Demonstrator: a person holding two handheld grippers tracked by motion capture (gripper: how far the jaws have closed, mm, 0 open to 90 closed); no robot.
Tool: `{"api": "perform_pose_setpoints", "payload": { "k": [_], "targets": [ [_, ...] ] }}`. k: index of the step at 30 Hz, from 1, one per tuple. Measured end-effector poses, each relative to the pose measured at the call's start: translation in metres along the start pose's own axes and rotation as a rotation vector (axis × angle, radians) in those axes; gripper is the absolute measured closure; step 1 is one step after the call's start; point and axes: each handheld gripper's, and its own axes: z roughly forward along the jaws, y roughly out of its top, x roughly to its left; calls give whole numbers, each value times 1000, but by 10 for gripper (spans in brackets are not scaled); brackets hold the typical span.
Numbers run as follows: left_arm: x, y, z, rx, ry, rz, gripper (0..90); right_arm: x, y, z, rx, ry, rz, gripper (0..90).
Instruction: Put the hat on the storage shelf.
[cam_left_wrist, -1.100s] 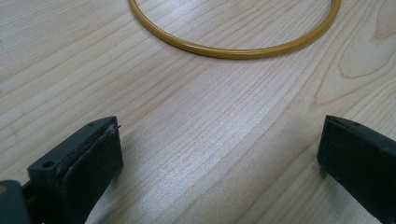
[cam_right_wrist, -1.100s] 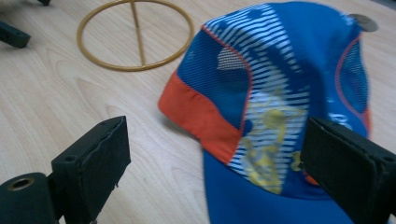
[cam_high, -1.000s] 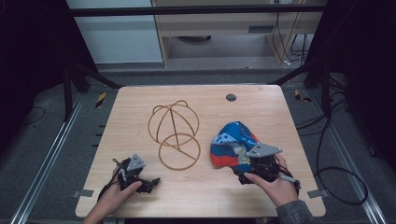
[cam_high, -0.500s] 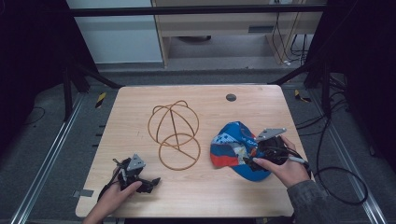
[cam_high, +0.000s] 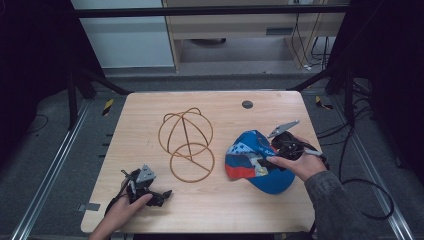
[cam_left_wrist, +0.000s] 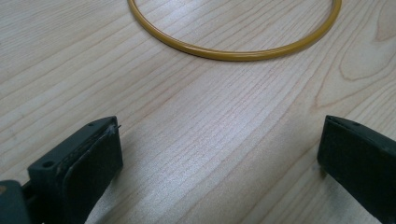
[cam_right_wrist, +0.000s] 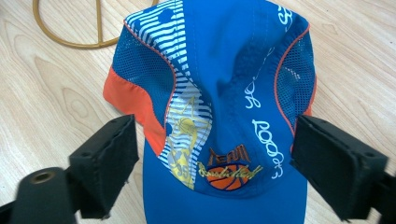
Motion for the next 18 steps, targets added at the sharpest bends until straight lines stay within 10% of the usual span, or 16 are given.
{"api": "perform_pose_setpoints", "payload": {
  "k": [18],
  "targets": [
    [0,0,0,1,-2,2,0,-9,2,24,28,42,11,277]
  ]
}}
